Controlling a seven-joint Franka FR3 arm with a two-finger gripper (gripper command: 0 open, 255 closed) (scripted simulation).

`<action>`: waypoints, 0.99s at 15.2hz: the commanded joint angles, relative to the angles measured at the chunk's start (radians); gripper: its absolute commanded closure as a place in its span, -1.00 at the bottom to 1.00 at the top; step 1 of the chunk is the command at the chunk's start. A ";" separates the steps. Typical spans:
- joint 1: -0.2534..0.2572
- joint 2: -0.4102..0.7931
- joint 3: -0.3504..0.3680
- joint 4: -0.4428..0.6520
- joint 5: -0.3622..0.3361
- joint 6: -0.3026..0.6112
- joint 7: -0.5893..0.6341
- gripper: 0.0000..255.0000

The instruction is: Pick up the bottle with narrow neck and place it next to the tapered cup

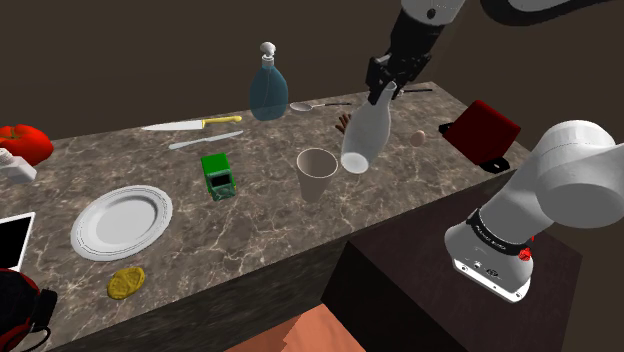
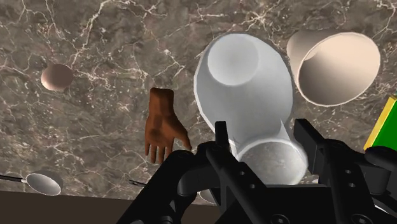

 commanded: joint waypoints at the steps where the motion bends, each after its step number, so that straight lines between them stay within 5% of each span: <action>1: 0.000 0.004 0.002 -0.024 0.000 0.029 0.002 1.00; 15: 0.001 0.047 0.016 -0.153 0.003 0.200 0.015 1.00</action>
